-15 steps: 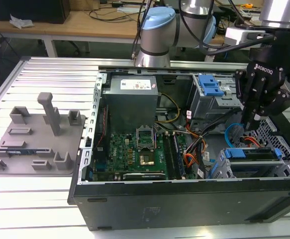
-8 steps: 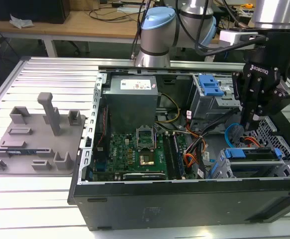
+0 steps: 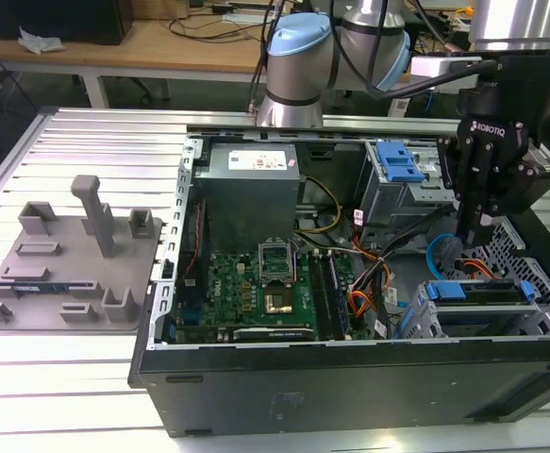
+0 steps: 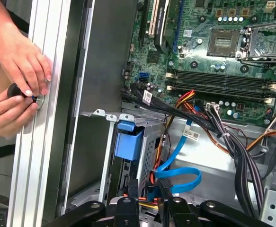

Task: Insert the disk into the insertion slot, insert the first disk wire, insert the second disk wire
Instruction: 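Insert the second disk wire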

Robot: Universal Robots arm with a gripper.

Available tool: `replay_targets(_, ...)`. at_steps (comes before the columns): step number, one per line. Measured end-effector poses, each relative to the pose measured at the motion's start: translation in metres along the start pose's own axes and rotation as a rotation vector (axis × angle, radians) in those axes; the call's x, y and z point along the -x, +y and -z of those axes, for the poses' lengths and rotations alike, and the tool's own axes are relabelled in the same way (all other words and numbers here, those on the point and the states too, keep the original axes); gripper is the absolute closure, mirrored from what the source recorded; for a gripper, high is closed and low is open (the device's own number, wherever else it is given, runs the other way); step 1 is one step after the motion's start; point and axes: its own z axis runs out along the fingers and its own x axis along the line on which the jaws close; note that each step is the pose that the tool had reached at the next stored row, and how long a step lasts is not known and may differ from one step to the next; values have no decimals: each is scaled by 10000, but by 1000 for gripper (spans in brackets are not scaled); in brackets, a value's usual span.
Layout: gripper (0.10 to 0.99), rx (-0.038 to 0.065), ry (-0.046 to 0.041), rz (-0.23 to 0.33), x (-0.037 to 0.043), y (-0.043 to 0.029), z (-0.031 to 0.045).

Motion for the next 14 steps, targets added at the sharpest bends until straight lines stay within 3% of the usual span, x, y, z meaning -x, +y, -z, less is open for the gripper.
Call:
replay_targets(9, 784, 7, -1, -18, 6, 0, -12)
replay_targets(11, 925, 15, 0, -37, 6, 0, -12)
replay_targets(14, 925, 15, -2, -38, 7, 0, -12)
